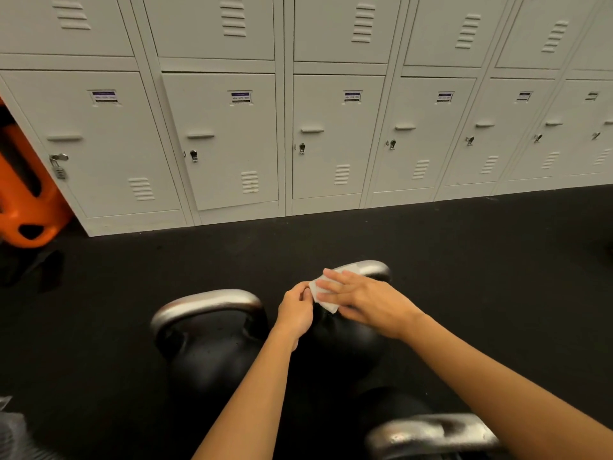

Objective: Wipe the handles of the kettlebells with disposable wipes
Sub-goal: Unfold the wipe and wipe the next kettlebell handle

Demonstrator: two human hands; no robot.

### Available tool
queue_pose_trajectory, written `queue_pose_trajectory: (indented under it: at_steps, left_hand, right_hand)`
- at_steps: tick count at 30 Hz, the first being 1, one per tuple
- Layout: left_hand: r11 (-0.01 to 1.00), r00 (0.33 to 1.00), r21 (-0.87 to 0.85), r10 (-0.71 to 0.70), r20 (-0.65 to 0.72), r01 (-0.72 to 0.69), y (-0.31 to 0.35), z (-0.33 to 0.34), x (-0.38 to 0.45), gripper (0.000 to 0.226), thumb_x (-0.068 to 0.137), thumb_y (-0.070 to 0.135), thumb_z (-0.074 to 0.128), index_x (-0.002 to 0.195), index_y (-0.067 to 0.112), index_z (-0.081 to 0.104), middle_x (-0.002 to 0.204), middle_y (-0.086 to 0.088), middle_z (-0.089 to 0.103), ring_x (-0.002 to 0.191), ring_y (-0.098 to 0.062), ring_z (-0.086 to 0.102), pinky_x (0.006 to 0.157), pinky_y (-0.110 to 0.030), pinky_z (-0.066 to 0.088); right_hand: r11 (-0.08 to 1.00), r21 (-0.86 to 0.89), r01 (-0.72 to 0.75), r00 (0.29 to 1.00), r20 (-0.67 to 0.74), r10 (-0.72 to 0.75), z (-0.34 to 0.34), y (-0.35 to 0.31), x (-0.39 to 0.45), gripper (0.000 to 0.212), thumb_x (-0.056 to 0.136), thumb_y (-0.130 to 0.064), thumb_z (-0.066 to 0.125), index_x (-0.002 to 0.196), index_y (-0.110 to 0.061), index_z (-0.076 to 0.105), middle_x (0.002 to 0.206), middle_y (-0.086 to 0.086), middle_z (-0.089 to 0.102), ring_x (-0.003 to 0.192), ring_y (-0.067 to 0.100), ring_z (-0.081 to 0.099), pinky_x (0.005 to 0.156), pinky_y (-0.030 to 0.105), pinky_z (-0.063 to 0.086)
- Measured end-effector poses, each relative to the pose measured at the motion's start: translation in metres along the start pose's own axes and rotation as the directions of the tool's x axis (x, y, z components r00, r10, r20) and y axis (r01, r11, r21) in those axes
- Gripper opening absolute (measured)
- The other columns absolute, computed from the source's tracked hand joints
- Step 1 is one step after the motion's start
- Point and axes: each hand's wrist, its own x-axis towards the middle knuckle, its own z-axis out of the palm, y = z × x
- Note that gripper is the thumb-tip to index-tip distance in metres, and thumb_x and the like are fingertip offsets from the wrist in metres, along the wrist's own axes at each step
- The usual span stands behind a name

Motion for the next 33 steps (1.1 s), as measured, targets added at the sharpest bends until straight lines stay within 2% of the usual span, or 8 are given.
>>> queue_pose_trajectory:
  at_steps: [4, 9, 12, 14, 16, 19, 26, 33]
  left_hand:
    - [0.999, 1.000, 0.046, -0.008, -0.019, 0.009, 0.001, 0.002, -0.001, 0.035, 0.104, 0.022, 0.033, 0.133, 0.023, 0.053, 0.127, -0.001, 0.058, 0.119, -0.018, 0.052, 0.106, -0.039, 0.041]
    - [0.999, 0.999, 0.045, 0.019, -0.032, -0.017, 0.001, 0.003, -0.002, 0.033, 0.104, 0.020, 0.033, 0.127, 0.023, 0.056, 0.121, 0.001, 0.060, 0.113, -0.014, 0.054, 0.101, -0.034, 0.043]
    - [0.999, 1.000, 0.041, 0.003, -0.020, -0.003, 0.001, 0.002, -0.001, 0.032, 0.104, 0.021, 0.034, 0.126, 0.025, 0.056, 0.122, 0.000, 0.060, 0.115, -0.016, 0.054, 0.102, -0.036, 0.043]
    - [0.999, 1.000, 0.042, -0.012, -0.023, 0.013, 0.001, 0.002, -0.001, 0.031, 0.104, 0.022, 0.034, 0.127, 0.025, 0.055, 0.122, -0.001, 0.059, 0.115, -0.017, 0.054, 0.103, -0.039, 0.043]
    - [0.999, 1.000, 0.045, -0.008, -0.024, 0.010, 0.002, 0.002, -0.002, 0.031, 0.104, 0.022, 0.034, 0.126, 0.025, 0.055, 0.121, -0.002, 0.059, 0.113, -0.017, 0.054, 0.103, -0.040, 0.044]
    - [1.000, 0.999, 0.018, -0.024, -0.029, 0.025, 0.002, 0.003, -0.002, 0.034, 0.104, 0.021, 0.035, 0.134, 0.022, 0.051, 0.128, -0.003, 0.057, 0.118, -0.018, 0.052, 0.105, -0.040, 0.042]
    - [0.996, 0.995, -0.025, -0.089, -0.042, 0.088, 0.002, 0.002, 0.000, 0.034, 0.103, 0.020, 0.037, 0.135, 0.018, 0.046, 0.128, -0.007, 0.056, 0.117, -0.020, 0.053, 0.104, -0.041, 0.044]
    - [0.994, 0.993, -0.035, -0.108, -0.040, 0.107, 0.002, 0.000, 0.000, 0.035, 0.102, 0.021, 0.038, 0.134, 0.021, 0.049, 0.128, -0.006, 0.055, 0.118, -0.021, 0.053, 0.105, -0.043, 0.043]
  right_hand:
    - [0.916, 0.345, -0.203, 0.938, -0.201, 0.283, 0.005, 0.003, -0.007, 0.046, 0.102, -0.021, 0.046, 0.145, -0.035, 0.041, 0.155, -0.015, 0.029, 0.144, -0.003, 0.009, 0.122, 0.032, 0.018]
    - [0.981, 0.168, -0.098, 0.989, -0.095, 0.115, 0.016, -0.004, -0.005, 0.049, 0.100, -0.019, 0.047, 0.146, -0.032, 0.036, 0.157, -0.012, 0.025, 0.149, 0.004, 0.005, 0.123, 0.034, 0.009]
    - [0.976, 0.182, -0.119, 0.982, -0.126, 0.143, 0.008, 0.003, 0.001, 0.044, 0.102, -0.023, 0.044, 0.145, -0.031, 0.042, 0.155, -0.010, 0.034, 0.146, 0.006, 0.019, 0.120, 0.027, 0.013]
    - [0.961, 0.215, -0.174, 0.957, -0.193, 0.217, 0.004, 0.006, 0.007, 0.036, 0.103, -0.028, 0.042, 0.137, -0.029, 0.053, 0.141, -0.009, 0.053, 0.133, 0.006, 0.042, 0.113, 0.026, 0.028]
    - [0.936, 0.245, -0.254, 0.924, -0.225, 0.310, -0.001, 0.005, 0.018, 0.029, 0.103, -0.033, 0.041, 0.108, -0.023, 0.067, 0.106, -0.007, 0.066, 0.101, 0.009, 0.058, 0.091, 0.030, 0.045]
    - [0.892, 0.220, -0.395, 0.889, -0.154, 0.432, -0.008, -0.002, 0.038, 0.040, 0.101, -0.034, 0.039, 0.081, -0.010, 0.063, 0.081, 0.006, 0.065, 0.078, 0.021, 0.060, 0.075, 0.035, 0.044]
    - [0.932, 0.130, -0.337, 0.938, -0.039, 0.345, -0.006, -0.011, 0.053, 0.038, 0.101, -0.032, 0.039, 0.076, -0.015, 0.061, 0.081, 0.007, 0.064, 0.078, 0.020, 0.059, 0.075, 0.031, 0.040]
    - [0.791, 0.515, -0.329, 0.911, -0.047, 0.409, -0.012, 0.021, 0.020, 0.029, 0.100, -0.036, 0.046, 0.108, -0.025, 0.071, 0.113, -0.005, 0.069, 0.103, 0.013, 0.061, 0.093, 0.032, 0.045]
